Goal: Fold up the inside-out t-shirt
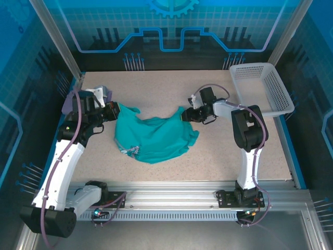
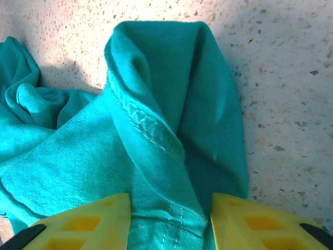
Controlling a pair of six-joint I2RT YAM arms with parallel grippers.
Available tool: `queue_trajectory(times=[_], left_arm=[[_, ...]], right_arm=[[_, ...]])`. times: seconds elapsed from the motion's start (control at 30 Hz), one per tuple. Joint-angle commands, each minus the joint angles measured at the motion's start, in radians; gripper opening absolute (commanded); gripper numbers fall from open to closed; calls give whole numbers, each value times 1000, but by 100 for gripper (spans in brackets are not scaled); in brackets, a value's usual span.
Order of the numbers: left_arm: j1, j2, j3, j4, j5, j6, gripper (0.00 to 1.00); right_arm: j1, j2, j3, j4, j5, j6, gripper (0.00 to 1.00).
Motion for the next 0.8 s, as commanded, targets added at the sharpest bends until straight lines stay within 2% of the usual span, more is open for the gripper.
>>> queue_trajectory(times=[0.0,0.1,0.3,0.67,0.77], left_arm=[[9,-19,-18,30,23,-1,0],[9,-19,-18,29,23,-1,0],[9,-20,-18,29,23,1,0],[9,-23,-19,30,26,2,0],[9,-23,-21,31,26,3,0]], right_arm=[[19,21,33,-57,21,-35,46],[19,20,36,-63,19,-39,44],[8,-10,19,-41,-36,-41,34],[-10,-73,-28,6,-37,-55,1],[-26,-122,-53,26,-26,-49,0]])
